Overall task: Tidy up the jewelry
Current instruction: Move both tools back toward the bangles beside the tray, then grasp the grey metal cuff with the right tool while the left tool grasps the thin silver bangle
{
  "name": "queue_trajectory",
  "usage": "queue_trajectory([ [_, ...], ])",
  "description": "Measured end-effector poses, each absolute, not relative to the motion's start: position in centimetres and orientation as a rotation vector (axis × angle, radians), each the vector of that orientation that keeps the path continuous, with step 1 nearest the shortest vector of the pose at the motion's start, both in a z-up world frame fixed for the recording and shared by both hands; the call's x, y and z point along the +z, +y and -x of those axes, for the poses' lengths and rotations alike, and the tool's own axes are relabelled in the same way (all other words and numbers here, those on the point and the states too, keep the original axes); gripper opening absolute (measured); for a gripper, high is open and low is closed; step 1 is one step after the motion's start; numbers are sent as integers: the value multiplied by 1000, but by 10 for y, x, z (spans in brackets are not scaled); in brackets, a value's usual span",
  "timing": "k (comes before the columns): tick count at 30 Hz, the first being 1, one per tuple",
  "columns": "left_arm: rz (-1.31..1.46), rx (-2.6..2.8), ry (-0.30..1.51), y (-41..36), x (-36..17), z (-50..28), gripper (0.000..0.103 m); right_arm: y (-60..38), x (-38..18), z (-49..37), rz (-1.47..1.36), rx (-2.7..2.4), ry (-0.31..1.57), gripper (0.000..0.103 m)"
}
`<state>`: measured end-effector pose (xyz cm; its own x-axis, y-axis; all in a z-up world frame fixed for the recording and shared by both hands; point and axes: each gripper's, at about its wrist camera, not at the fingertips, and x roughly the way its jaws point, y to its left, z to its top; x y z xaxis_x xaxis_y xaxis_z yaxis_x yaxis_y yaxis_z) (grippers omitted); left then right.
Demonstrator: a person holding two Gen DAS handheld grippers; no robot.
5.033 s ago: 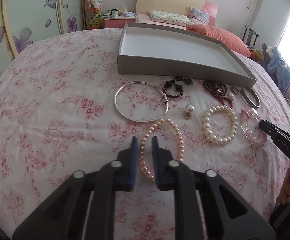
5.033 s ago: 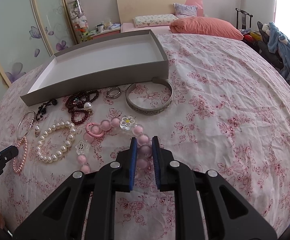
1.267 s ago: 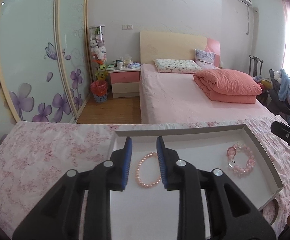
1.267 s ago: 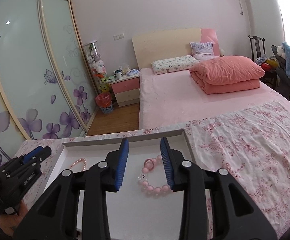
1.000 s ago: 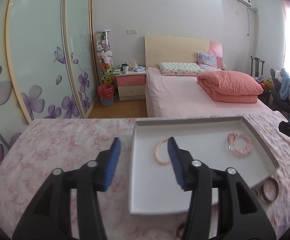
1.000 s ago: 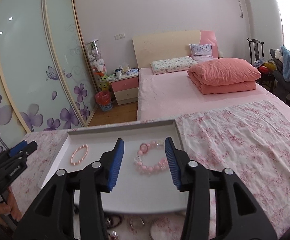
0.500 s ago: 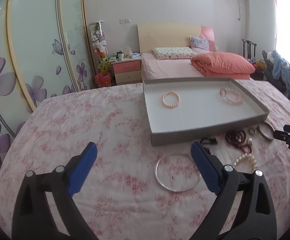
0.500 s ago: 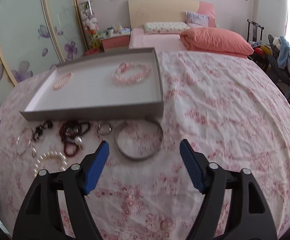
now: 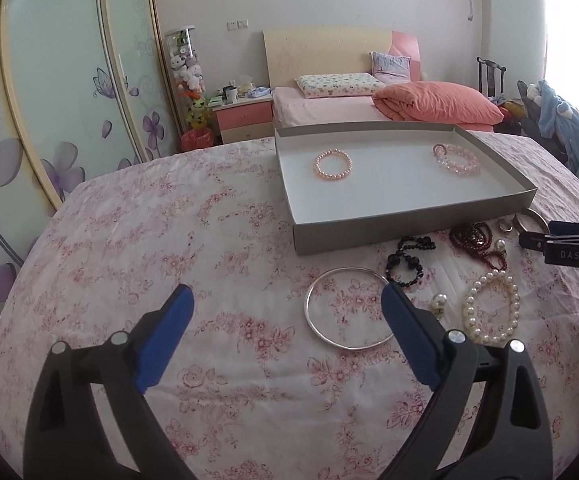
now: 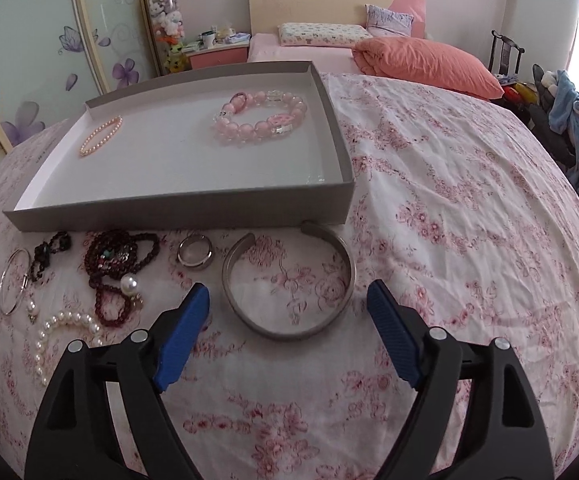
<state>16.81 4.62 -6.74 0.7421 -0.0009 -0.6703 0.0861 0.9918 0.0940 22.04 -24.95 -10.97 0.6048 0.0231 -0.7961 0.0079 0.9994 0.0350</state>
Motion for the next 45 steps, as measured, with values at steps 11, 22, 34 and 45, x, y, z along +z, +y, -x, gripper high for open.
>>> queue_trajectory([
  [11, -133, -68, 764, 42, -75, -172, 93, -251, -108, -220, -31, 14, 899, 68],
  [22, -146, -165, 861, 18, -94, -185, 93, -243, -106, -201, -22, 42, 905, 68],
  [34, -106, -176, 944, 12, -111, -215, 93, -242, -106, -201, -21, 43, 904, 68],
  [45, -111, -191, 938, 5, -111, -217, 85, -238, -105, -202, -21, 40, 907, 69],
])
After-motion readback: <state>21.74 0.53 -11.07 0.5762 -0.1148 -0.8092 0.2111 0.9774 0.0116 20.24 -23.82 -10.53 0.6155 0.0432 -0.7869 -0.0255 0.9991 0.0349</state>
